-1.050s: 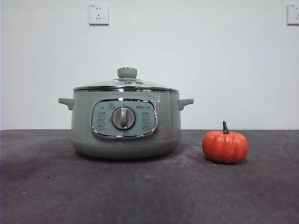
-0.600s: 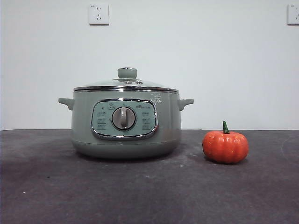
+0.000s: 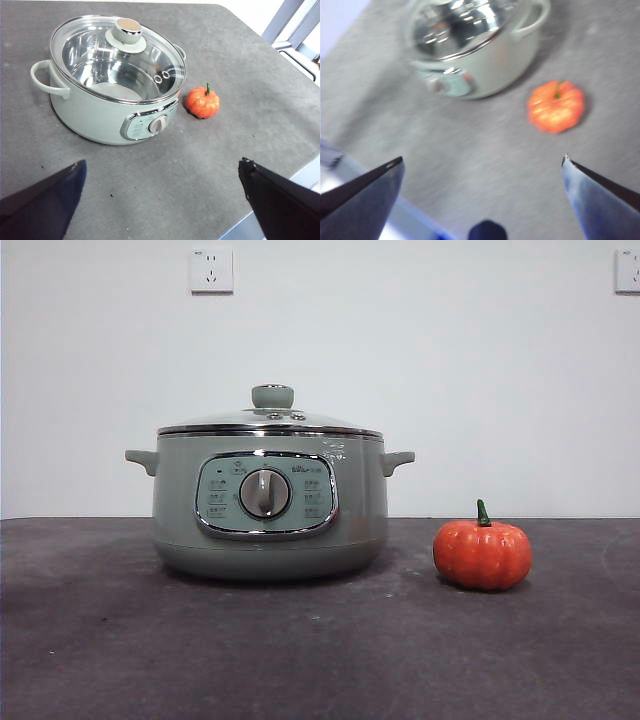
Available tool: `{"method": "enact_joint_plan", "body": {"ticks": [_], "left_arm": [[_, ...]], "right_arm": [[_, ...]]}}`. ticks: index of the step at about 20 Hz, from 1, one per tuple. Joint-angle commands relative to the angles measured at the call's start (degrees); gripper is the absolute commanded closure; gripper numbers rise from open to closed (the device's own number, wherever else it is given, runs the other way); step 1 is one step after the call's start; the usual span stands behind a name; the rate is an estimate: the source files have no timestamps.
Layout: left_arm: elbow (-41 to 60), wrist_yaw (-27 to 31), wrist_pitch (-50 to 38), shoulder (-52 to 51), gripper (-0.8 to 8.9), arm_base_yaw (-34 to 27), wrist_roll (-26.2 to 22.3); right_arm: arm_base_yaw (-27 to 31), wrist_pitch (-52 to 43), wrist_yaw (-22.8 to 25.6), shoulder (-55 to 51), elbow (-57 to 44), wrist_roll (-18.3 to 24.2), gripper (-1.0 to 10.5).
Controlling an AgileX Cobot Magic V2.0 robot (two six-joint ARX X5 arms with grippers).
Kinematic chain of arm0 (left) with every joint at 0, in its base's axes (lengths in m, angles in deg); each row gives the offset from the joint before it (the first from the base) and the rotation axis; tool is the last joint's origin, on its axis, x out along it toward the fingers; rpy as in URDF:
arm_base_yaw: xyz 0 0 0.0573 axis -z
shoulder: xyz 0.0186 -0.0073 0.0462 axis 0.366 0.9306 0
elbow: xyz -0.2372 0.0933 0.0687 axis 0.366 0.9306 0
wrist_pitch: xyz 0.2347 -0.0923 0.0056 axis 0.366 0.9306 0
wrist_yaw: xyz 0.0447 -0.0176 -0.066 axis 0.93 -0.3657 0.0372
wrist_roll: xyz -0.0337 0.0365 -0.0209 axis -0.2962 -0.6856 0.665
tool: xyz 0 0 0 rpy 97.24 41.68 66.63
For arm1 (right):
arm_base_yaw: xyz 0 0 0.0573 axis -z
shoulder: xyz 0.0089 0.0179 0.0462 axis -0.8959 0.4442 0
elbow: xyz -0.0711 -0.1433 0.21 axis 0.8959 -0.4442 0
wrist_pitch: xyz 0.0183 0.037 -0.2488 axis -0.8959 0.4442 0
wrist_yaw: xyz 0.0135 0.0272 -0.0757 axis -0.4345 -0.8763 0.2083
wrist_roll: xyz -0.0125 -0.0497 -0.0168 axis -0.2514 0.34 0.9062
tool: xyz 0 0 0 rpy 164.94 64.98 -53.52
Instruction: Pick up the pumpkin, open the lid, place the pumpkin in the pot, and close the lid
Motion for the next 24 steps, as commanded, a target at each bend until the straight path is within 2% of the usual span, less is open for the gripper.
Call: {"method": "enact_joint_plan", "body": {"ticks": [1, 12, 24], "left_arm": [[-0.11, -0.02, -0.15, -0.15, 0.54, 0.2, -0.61], [-0.11, 0.0, -0.31, -0.15, 0.54, 0.2, -0.61], [-0.11, 0.0, -0.59, -0.15, 0.54, 0.17, -0.59]], "right_arm": [[-1.4, -3.08, 2.97, 4.39, 0.11, -0.35, 2.2], [-10.51, -22.69, 19.5, 29.05, 0.11, 0.48, 2.2], [-11.72, -32.13, 19.85, 43.76, 0.11, 0.81, 2.2]]}}
